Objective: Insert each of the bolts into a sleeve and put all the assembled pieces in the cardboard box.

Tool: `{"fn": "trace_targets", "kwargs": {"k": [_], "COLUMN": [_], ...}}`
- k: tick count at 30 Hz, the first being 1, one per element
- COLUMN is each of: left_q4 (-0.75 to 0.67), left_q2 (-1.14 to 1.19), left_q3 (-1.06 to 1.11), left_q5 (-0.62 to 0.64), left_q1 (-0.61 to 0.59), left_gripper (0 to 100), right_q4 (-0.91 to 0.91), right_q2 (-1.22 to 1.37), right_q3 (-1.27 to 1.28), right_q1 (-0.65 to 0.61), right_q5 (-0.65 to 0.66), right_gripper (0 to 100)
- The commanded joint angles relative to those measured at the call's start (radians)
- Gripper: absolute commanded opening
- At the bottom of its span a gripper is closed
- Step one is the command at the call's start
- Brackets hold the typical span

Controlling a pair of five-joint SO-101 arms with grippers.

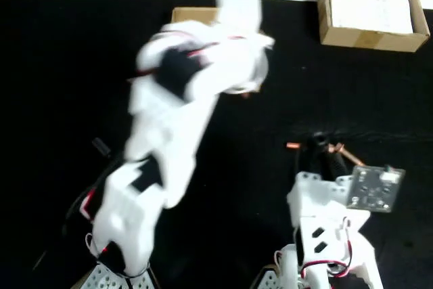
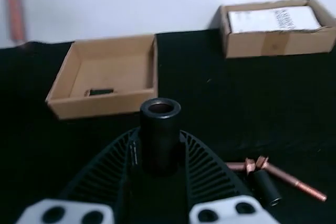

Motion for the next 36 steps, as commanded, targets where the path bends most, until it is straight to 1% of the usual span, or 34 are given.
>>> {"fn": "trace_targets", "kwargs": {"k": [1, 4, 6, 10, 11, 13, 17, 20, 24, 28, 31, 33, 36], "left_q4": [0.005, 0.005, 0.003, -0.006, -0.021, -0.107, -0.324, -0.546, -0.936, -1.355, -1.613, -1.711, -1.743], "left_q2": [-0.177, -0.352, -0.499, -0.759, -0.802, -0.865, -0.943, -0.986, -1.041, -1.098, -1.110, -1.107, -1.079], "left_q3": [0.038, 0.254, 0.461, 0.869, 0.946, 1.081, 1.333, 1.511, 1.767, 2.006, 2.134, 2.169, 2.181], "left_q5": [-0.034, -0.034, -0.035, -0.074, -0.078, -0.075, -0.075, -0.075, -0.074, -0.074, -0.074, -0.074, -0.074], "left_q1": [-0.010, -0.002, 0.001, 0.065, 0.076, 0.079, 0.053, 0.044, 0.047, 0.074, 0.108, 0.137, 0.193], "left_gripper": [1, 1, 1, 1, 1, 1, 1, 1, 1, 1, 1, 1, 1], "right_q4": [-0.013, -0.074, -0.136, -0.282, -0.321, -0.401, -0.590, -0.737, -0.872, -0.934, -0.957, -0.957, -0.954], "right_q2": [-0.004, -0.004, -0.004, -0.004, -0.004, -0.004, -0.004, -0.004, -0.004, -0.004, -0.004, -0.004, -0.004], "right_q3": [0.016, 0.082, 0.131, 0.245, 0.271, 0.329, 0.453, 0.529, 0.587, 0.628, 0.636, 0.636, 0.638], "right_q1": [-0.016, -0.016, -0.016, -0.016, -0.016, -0.016, -0.016, -0.016, -0.031, -0.074, -0.082, -0.082, -0.082], "right_q5": [-0.005, -0.005, -0.005, -0.005, -0.005, -0.005, -0.003, -0.003, 0.003, 0.086, 0.089, 0.089, 0.091], "right_gripper": [0.6, 0.6, 0.6, 0.6, 0.6, 0.6, 0.6, 0.6, 0.6, 0.6, 0.6, 0.6, 0.6]}}
